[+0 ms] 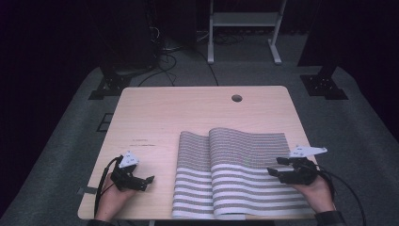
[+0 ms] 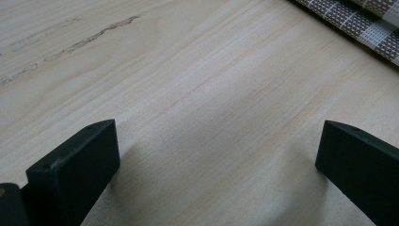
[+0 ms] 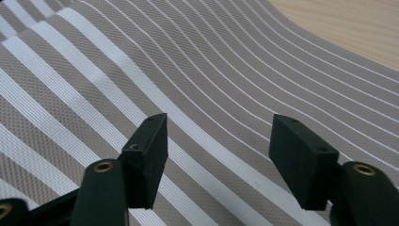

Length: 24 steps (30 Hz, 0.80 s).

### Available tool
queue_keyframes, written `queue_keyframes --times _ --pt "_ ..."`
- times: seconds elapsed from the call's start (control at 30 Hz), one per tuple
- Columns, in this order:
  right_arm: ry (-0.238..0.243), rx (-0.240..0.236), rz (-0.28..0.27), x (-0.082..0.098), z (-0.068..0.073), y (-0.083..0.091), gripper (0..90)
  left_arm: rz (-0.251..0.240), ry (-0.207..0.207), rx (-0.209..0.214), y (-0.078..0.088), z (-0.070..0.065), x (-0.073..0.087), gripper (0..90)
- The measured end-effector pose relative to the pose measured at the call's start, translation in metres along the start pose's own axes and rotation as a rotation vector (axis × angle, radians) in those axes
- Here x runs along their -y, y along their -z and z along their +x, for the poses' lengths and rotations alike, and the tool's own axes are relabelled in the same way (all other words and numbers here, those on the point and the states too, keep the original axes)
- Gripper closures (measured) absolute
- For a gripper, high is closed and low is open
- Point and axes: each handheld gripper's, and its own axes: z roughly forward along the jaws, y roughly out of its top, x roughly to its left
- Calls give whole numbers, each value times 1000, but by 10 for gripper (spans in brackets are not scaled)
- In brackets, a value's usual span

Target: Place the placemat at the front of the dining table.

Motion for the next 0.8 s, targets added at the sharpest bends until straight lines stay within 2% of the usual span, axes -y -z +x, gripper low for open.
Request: queue_keyframes --times 0.13,0.17,0.2,0.43,0.5,0.8 --pt "30 -19 6 -13 15 -16 288 1 1 1 0 0 0 0" --pt "30 -19 6 -13 15 -16 288 1 1 1 0 0 0 0" --pt "37 -32 4 -20 22 -23 260 2 -1 0 0 0 0 0" --pt "60 -83 6 -35 42 -43 211 2 -1 1 0 0 0 0" --pt "80 -89 11 -41 49 -49 190 2 -1 1 0 0 0 0" --pt "100 -143 4 -57 72 -71 131 2 -1 1 0 0 0 0"
